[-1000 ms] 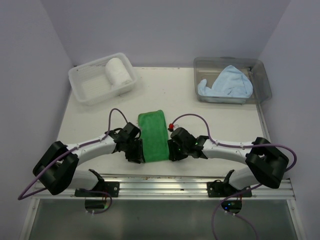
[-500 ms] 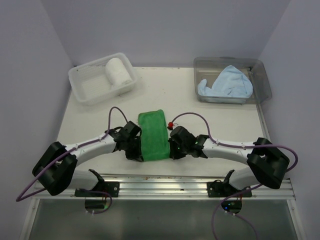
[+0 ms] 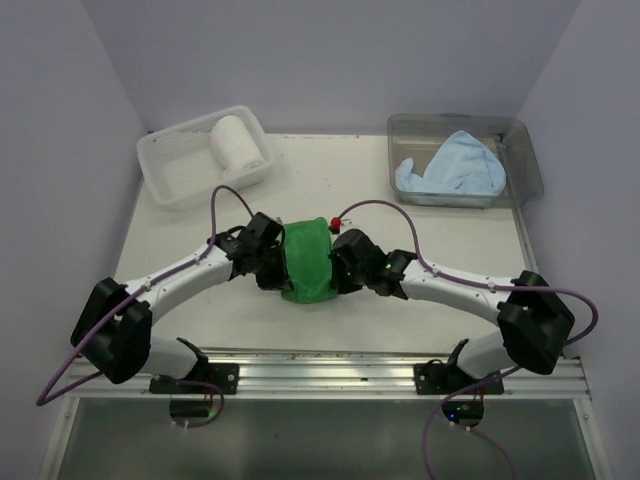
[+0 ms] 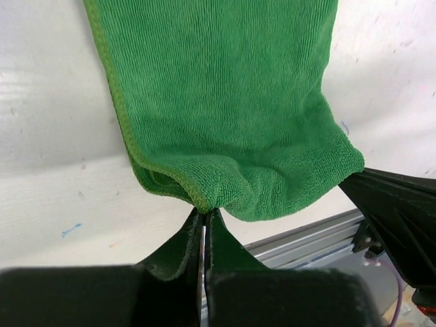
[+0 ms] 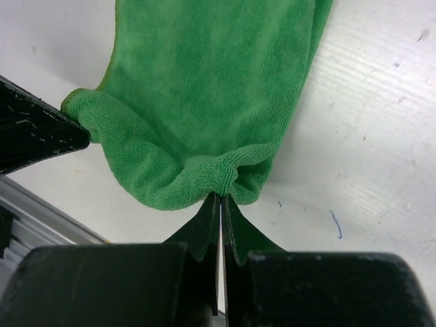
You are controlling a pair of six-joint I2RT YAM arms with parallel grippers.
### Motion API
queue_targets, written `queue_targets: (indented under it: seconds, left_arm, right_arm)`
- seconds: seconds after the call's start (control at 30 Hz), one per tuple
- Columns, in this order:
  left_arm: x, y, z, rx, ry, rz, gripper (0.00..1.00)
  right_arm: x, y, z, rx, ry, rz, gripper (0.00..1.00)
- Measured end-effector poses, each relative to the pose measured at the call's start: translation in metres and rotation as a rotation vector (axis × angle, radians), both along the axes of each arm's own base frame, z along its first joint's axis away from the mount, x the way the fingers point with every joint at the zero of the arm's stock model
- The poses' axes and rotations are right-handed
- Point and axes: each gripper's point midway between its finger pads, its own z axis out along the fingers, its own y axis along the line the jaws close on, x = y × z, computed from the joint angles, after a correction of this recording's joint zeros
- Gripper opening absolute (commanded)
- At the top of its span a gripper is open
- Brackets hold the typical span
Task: Roll the towels
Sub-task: Fold the towel
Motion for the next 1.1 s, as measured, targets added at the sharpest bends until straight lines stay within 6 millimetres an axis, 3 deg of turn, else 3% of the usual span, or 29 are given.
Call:
queue_targets:
  seconds: [0.3,0.7,0.8,0.83,0.87,0.9,0.97,1.03,1.1]
  left_arm:
    - [0.03,0.014,-0.011,0.021,0.036,0.086,0.0]
    - [0.044,0.028,-0.037,0.073,0.071,0.133,0.0]
    - [0.047,0.029,-0.042,0.085,0.066,0.132,0.13]
    - [0.048,0.03,-0.043,0.091,0.062,0.134,0.21]
    - [0.049,0.031,-0.042,0.099,0.055,0.135,0.25]
    - [0.05,0.033,-0.042,0.108,0.048,0.139,0.28]
    - [0.051,0.038,-0.041,0.13,0.035,0.143,0.43]
    - [0.051,0.041,-0.035,0.141,0.019,0.149,0.53]
    - [0.054,0.043,-0.024,0.141,-0.012,0.147,0.54]
  right_arm:
    - [0.04,-0.001,-0.01,-0.047,0.004,-0.045,0.0]
    - [0.06,-0.006,-0.045,-0.096,0.041,-0.071,0.0]
    - [0.064,-0.005,-0.046,-0.09,0.035,-0.075,0.01]
    - [0.065,-0.004,-0.045,-0.087,0.03,-0.074,0.06]
    - [0.066,-0.004,-0.045,-0.085,0.025,-0.073,0.2]
    - [0.067,-0.003,-0.044,-0.084,0.024,-0.073,0.25]
    - [0.068,-0.005,-0.043,-0.09,0.015,-0.069,0.38]
    - [0.068,-0.006,-0.038,-0.087,0.007,-0.067,0.45]
    - [0.068,-0.005,-0.025,-0.065,-0.016,-0.065,0.49]
